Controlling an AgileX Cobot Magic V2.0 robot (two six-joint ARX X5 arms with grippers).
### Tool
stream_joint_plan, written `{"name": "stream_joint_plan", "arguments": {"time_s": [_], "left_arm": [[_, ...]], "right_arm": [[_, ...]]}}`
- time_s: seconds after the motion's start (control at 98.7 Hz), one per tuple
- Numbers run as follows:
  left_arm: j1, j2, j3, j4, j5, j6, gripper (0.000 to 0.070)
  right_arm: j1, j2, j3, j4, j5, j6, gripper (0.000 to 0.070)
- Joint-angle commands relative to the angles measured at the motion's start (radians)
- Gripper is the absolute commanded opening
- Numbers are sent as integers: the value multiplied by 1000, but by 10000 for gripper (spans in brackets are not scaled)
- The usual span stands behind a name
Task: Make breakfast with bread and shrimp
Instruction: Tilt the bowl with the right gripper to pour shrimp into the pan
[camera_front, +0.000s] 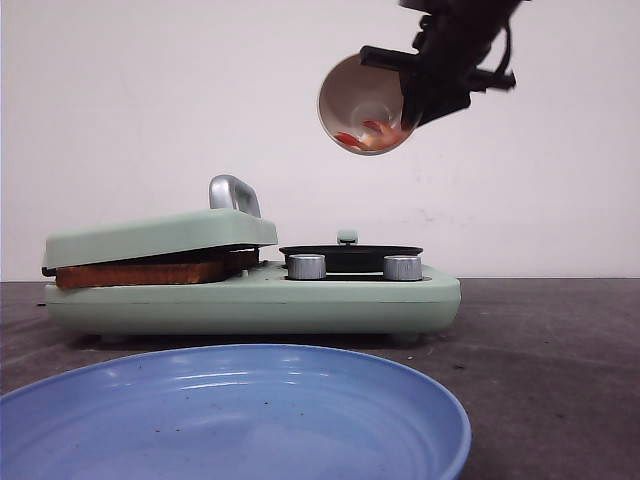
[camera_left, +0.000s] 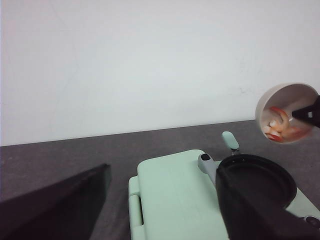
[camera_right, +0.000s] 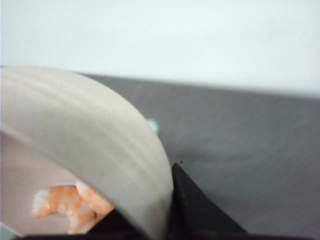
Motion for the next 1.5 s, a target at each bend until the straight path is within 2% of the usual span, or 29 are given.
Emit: {"name": "stream_joint_plan", "arguments": {"time_s": [0.0,0.122,0.294,0.466,0.679,1.054,1.338,1.49], "left_arm": [[-2,4,6,20,2,9,394],[-2,4,6,19,2,9,394],[-2,3,6,19,14,9,394],[-2,3,6,20,20,10,394],[-2,3,6,20,20,18,394],[-2,3,6,19,21,30,394],[-2,3,6,19,21,29,394],[-2,3,6,19,21,29,394]], "right_arm": [[29,21,23,50,89,-184,4],[56,55,23,100,137,-267,4],[76,114,23,170,191,-333,4],[101,159,23,247,260,-459,4],[115,167,18,356,268,-547,4],[127,167,11,485,315,-600,4],[128,166,11,409,316,-567,4],[122,153,12,329,315,-479,4]]}}
